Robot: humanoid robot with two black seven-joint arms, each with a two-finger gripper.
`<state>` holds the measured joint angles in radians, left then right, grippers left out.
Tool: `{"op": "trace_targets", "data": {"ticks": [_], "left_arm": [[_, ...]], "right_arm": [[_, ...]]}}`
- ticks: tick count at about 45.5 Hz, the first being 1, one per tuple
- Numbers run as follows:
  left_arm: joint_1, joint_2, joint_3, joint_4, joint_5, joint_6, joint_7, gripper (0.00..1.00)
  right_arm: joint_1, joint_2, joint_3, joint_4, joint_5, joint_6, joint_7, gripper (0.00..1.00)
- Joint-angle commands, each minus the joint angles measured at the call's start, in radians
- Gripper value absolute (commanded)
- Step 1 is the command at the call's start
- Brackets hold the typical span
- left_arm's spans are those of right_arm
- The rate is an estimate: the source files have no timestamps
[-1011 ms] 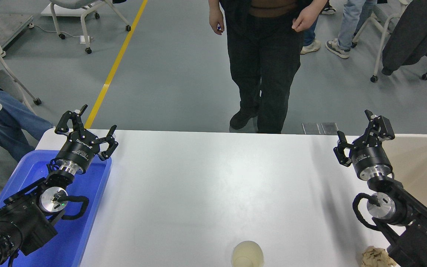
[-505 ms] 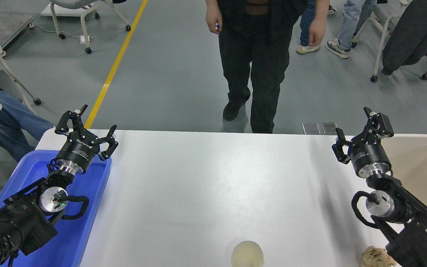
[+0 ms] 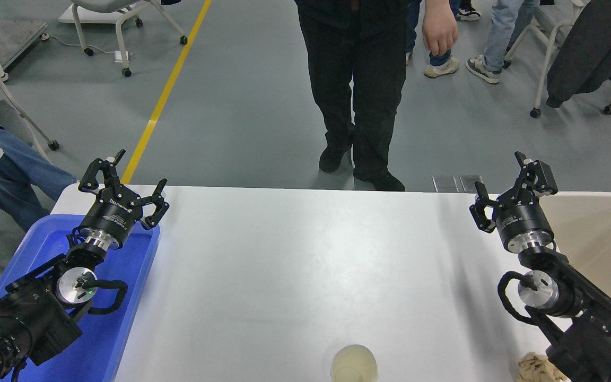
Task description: Dispose of the paper cup in the dustbin
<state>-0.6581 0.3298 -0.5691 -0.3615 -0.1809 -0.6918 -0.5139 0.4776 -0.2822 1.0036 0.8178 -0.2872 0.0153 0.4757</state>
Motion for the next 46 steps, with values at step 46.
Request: {"op": "trace_targets", "data": {"ticks": [46], "left_arm": [[0.000,0.000,0.000,-0.001,0.000,0.000,0.000,1.00]], "right_arm": [[0.229,-0.038,-0.344,-0.163,0.003,-0.015,-0.003,0.99]]}}
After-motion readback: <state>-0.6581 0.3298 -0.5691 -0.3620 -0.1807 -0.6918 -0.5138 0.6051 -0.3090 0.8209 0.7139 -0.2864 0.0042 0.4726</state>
